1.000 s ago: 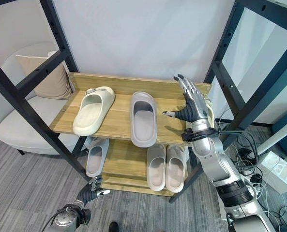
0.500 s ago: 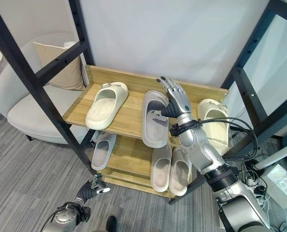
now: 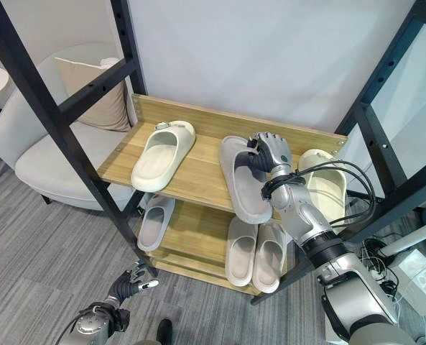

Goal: Arrange the slippers neatly on the shoe rack.

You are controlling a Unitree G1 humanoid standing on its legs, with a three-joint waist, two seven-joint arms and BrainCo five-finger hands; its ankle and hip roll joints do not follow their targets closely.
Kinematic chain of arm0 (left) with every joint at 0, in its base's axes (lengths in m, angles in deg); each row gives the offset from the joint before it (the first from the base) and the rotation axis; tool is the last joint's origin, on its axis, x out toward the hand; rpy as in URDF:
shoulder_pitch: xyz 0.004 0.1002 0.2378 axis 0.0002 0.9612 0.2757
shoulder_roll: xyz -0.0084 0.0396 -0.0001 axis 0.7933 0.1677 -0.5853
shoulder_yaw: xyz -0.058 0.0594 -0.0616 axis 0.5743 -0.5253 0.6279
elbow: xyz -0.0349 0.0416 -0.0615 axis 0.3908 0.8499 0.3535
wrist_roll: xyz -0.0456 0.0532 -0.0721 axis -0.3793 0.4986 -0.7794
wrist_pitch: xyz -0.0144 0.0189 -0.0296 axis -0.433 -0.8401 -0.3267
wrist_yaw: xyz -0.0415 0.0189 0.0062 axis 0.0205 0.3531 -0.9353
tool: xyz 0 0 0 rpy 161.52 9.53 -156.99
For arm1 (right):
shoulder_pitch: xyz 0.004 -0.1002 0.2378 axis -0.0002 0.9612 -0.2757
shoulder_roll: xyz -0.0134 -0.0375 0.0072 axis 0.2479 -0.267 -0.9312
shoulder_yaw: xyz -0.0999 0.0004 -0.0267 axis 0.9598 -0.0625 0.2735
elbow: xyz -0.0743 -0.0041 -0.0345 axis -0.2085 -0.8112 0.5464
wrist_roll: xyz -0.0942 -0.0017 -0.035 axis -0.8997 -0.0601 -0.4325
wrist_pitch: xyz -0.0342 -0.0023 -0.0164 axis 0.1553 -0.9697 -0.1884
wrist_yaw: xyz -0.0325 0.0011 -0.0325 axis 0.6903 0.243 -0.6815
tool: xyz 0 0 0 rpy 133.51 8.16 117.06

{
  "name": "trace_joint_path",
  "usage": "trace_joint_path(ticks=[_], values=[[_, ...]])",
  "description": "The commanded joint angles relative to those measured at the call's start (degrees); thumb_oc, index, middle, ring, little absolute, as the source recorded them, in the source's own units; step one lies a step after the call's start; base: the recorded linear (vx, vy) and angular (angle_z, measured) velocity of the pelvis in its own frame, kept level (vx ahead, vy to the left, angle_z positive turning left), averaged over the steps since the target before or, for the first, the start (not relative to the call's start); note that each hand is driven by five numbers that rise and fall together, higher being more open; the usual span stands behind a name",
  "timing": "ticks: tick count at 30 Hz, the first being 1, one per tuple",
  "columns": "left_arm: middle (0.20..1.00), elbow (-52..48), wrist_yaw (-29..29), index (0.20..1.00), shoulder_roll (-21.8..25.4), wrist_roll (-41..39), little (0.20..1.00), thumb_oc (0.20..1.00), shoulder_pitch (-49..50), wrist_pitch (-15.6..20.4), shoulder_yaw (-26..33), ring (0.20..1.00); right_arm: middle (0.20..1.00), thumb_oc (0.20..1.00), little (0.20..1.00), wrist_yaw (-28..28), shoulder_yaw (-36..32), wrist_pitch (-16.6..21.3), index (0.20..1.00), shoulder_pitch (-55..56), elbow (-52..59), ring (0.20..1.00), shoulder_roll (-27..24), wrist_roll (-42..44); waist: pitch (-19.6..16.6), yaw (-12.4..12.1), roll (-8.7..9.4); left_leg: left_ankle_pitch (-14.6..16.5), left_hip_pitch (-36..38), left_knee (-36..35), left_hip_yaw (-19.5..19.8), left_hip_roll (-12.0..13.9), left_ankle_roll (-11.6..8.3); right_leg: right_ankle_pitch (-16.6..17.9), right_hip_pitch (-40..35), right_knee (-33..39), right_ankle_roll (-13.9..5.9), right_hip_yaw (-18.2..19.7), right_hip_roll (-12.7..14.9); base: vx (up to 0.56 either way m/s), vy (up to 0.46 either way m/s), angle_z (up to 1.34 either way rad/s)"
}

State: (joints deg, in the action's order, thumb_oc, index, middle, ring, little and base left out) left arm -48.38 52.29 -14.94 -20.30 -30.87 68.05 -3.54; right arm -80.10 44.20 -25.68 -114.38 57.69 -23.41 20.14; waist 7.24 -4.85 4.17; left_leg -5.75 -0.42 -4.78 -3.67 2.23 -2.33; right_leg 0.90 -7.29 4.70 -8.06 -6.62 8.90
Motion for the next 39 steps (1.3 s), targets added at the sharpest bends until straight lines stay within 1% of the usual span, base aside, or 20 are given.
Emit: trace_joint_path(ticks=[1, 4, 5, 6, 7, 8, 12, 13, 14, 16, 17, 18, 19, 21, 23, 24, 26, 32, 36, 39], values=[[1.000, -0.5, 0.2, 1.000, 1.5, -0.8, 1.000, 1.000, -2.7, 2.6, -0.4, 1.000, 0.200, 0.200, 0.200, -2.4, -0.7, 0.1, 0.200, -5.8, 0.9, 0.200, -1.8, 1.6, -0.8, -1.5, -0.17, 8.1, 4.3, -0.2, 0.1, 1.8, -0.56, -1.6, 0.1, -0.1, -2.53, -0.2, 2.3, 0.00, 0.000, 0.00], [1.000, -0.5, 0.3, 1.000, 1.0, -0.4, 1.000, 1.000, -2.7, 2.3, 0.3, 1.000, 0.200, 0.200, 0.200, -3.6, -4.9, 1.5, 0.200, -0.9, 9.4, 0.200, -0.4, 3.3, -1.0, -0.9, -0.66, 8.1, 4.4, -0.2, 0.0, 1.9, -0.58, -1.8, 0.1, -0.1, -2.41, -0.2, 2.3, -0.01, -0.003, 0.01], [1.000, -0.5, 0.6, 1.000, 0.6, 0.0, 1.000, 1.000, -2.8, 1.9, 1.4, 1.000, 0.200, 0.200, 0.200, -4.7, -9.1, 3.4, 0.200, 2.9, 17.6, 0.200, 0.8, 6.0, -1.0, -0.1, -1.08, 7.6, 4.2, -0.2, -0.1, 1.9, -0.51, -1.5, 0.5, -0.2, -2.22, 0.0, 2.3, 0.00, 0.000, 0.00], [1.000, -0.5, 0.6, 1.000, 0.7, 0.0, 1.000, 1.000, -2.7, 1.9, 1.3, 1.000, 0.200, 0.200, 0.200, -4.5, -9.4, 3.3, 0.200, 3.4, 18.0, 0.200, 0.8, 6.0, -1.0, -0.2, -1.03, 8.2, 4.6, -0.2, -0.1, 2.0, -0.58, -2.0, 0.0, -0.1, -2.27, -0.1, 2.2, -0.04, -0.016, 0.05], [1.000, -0.3, 1.2, 1.000, 0.1, 0.6, 1.000, 1.000, -2.8, 1.5, 2.6, 1.000, 0.200, 0.200, 0.200, -5.5, -12.9, 6.2, 0.200, 7.8, 27.1, 0.200, 3.0, 9.7, -1.0, 0.8, -1.38, 7.5, 4.3, -0.2, -0.3, 2.0, -0.53, -1.6, 0.6, -0.1, -2.13, 0.2, 2.2, 0.00, 0.000, 0.00], [1.000, -0.3, 1.2, 1.000, 0.2, 0.6, 1.000, 1.000, -2.7, 1.5, 2.6, 1.000, 0.200, 0.200, 0.200, -5.3, -13.1, 6.0, 0.200, 8.1, 27.4, 0.200, 3.0, 9.7, -1.1, 0.7, -1.33, 7.5, 4.3, -0.2, -0.2, 2.0, -0.53, -1.6, 0.6, -0.1, -2.12, 0.2, 2.2, -0.05, -0.018, 0.00], [1.000, -1.1, 2.3, 1.000, -1.0, 0.8, 1.000, 1.000, -1.6, 0.9, 4.9, 1.000, 0.200, 0.200, 0.200, -4.5, -17.6, 12.1, 0.200, 18.1, 43.8, 0.200, 7.1, 17.9, -0.9, 2.8, -1.78, 7.3, 4.2, -0.2, -0.6, 2.4, -0.62, -1.9, 0.9, -0.3, -1.98, 0.5, 2.0, -0.02, -0.033, -0.02], [1.000, -1.7, 2.7, 1.000, -1.4, 0.7, 1.000, 1.000, -0.6, 0.7, 5.3, 1.000, 0.200, 0.200, 0.200, -2.7, -17.5, 15.2, 0.200, 21.9, 48.8, 0.200, 9.1, 25.3, -0.9, 3.6, -1.96, 7.2, 4.1, -0.2, -1.0, 2.6, -0.77, -1.9, 1.1, -0.3, -1.98, 0.5, 1.9, -0.03, -0.035, 0.00], [1.000, -1.8, 2.7, 1.000, -1.4, 0.7, 1.000, 1.000, -0.5, 0.7, 5.3, 1.000, 0.200, 0.200, 0.200, -2.7, -17.5, 15.1, 0.200, 22.1, 48.9, 0.200, 9.1, 25.4, -1.0, 3.6, -1.95, 7.2, 4.1, -0.2, -1.0, 2.6, -0.77, -1.9, 1.2, -0.4, -1.97, 0.5, 1.9, -0.01, -0.041, -0.02], [1.000, -1.9, 2.8, 1.000, -1.7, -0.1, 1.000, 1.000, 0.6, 0.6, 5.4, 1.000, 0.200, 0.200, 0.200, 1.2, -14.3, 18.3, 0.200, 23.3, 52.3, 0.200, 10.8, 35.4, -0.8, 4.0, -2.11, 7.5, 4.4, -0.2, -1.4, 3.0, -1.04, -2.3, 0.8, -0.2, -2.05, 0.4, 2.0, -0.01, -0.043, -0.12], [1.000, -1.7, 2.8, 1.000, -1.8, -0.4, 1.000, 1.000, 1.2, 0.6, 5.5, 1.000, 0.200, 0.200, 0.200, 4.1, -11.5, 19.1, 0.200, 23.4, 53.1, 0.200, 10.8, 40.4, -0.8, 4.1, -2.13, 7.4, 4.5, -0.2, -1.6, 3.2, -1.20, -2.3, 0.8, -0.2, -2.03, 0.4, 1.9, -0.03, -0.038, -0.16], [1.000, -1.7, 2.8, 1.000, -1.9, -0.4, 1.000, 1.000, 1.2, 0.6, 5.5, 1.000, 0.200, 0.200, 0.200, 4.1, -11.5, 19.1, 0.200, 23.4, 53.1, 0.200, 10.8, 40.5, -0.8, 4.1, -2.15, 7.4, 4.5, -0.2, -1.6, 3.2, -1.20, -2.3, 0.8, -0.2, -2.02, 0.4, 1.9, -0.03, -0.030, -0.14], [1.000, -1.0, 3.0, 1.000, -1.8, -1.0, 1.000, 1.000, 1.3, 1.0, 5.4, 1.000, 0.200, 0.200, 0.200, 7.2, -6.9, 20.2, 0.200, 21.8, 53.0, 0.200, 11.6, 46.7, -0.8, 3.8, -2.22, 7.2, 4.5, -0.2, -1.8, 3.4, -1.41, -2.3, 0.9, -0.4, -1.97, 0.4, 1.9, -0.03, -0.023, -0.11], [1.000, -0.4, 3.3, 1.000, -1.9, -1.4, 1.000, 1.000, 1.3, 1.5, 5.1, 1.000, 0.200, 0.200, 0.200, 10.6, -1.4, 19.7, 0.200, 19.2, 51.1, 0.200, 12.9, 50.3, -0.7, 3.2, -2.31, 7.1, 4.7, -0.2, -1.8, 3.5, -1.60, -2.4, 0.8, -0.6, -1.90, 0.2, 1.9, -0.02, -0.014, -0.04], [1.000, 0.4, 3.4, 1.000, -2.2, -2.2, 1.000, 1.000, 0.9, 2.4, 4.9, 1.000, 0.200, 0.200, 0.200, 13.5, 5.5, 18.6, 0.200, 14.8, 47.2, 0.200, 15.0, 51.3, -0.5, 2.0, -2.42, 6.9, 4.6, -0.2, -1.5, 3.6, -1.82, -2.7, 0.6, -1.0, -1.69, -0.2, 1.9, -0.03, -0.004, 0.06], [1.000, 0.4, 3.4, 1.000, -2.2, -2.2, 1.000, 1.000, 0.9, 2.4, 4.9, 1.000, 0.200, 0.200, 0.200, 13.5, 5.5, 18.6, 0.200, 14.7, 47.1, 0.200, 15.1, 51.3, -0.4, 2.0, -2.40, 6.9, 4.6, -0.2, -1.5, 3.6, -1.82, -2.7, 0.5, -1.0, -1.69, -0.2, 1.9, -0.02, 0.002, 0.12], [1.000, 1.7, 4.0, 1.000, -2.4, -2.7, 1.000, 1.000, 0.6, 3.0, 4.6, 1.000, 0.200, 0.200, 0.200, 15.0, 10.2, 17.6, 0.200, 11.3, 42.3, 0.200, 17.8, 51.1, -0.2, 0.3, -2.36, 6.7, 4.5, -0.2, -0.9, 3.5, -1.94, -3.0, 0.3, -1.4, -1.55, -1.0, 1.9, -0.02, 0.006, 0.22], [1.000, 3.4, 4.0, 1.000, -2.1, -2.8, 1.000, 1.000, 0.5, 3.2, 4.9, 1.000, 0.200, 0.200, 0.200, 16.0, 13.6, 16.2, 0.200, 10.4, 35.9, 0.200, 19.4, 47.5, 0.3, -1.5, -2.06, 6.4, 4.0, -0.2, 0.6, 3.4, -2.05, -3.3, 0.0, -2.0, -1.48, -2.5, 2.1, -0.02, 0.006, 0.28], [1.000, 8.2, 4.5, 1.000, -2.6, -3.6, 1.000, 1.000, 1.2, 2.9, 7.1, 1.000, 0.200, 0.200, 0.200, 15.3, 14.1, 13.5, 0.200, 13.3, 28.3, 0.200, 18.2, 35.8, 1.1, -3.3, -1.71, 6.2, 3.3, -0.2, 2.2, 3.3, -1.96, -3.9, 0.3, -3.2, -1.55, -4.3, 2.0, -0.03, -0.001, 0.15], [1.000, 10.5, 5.0, 1.000, -2.9, -3.7, 1.000, 1.000, 1.8, 2.6, 8.7, 1.000, 0.200, 0.200, 0.200, 13.4, 12.8, 12.3, 0.200, 16.7, 24.0, 0.200, 16.9, 28.2, 2.4, -4.0, -1.75, 5.9, 2.4, -0.2, 3.0, 3.3, -1.82, -4.2, 1.3, -4.7, -1.63, -5.1, 2.2, -0.07, 0.000, 0.16]])
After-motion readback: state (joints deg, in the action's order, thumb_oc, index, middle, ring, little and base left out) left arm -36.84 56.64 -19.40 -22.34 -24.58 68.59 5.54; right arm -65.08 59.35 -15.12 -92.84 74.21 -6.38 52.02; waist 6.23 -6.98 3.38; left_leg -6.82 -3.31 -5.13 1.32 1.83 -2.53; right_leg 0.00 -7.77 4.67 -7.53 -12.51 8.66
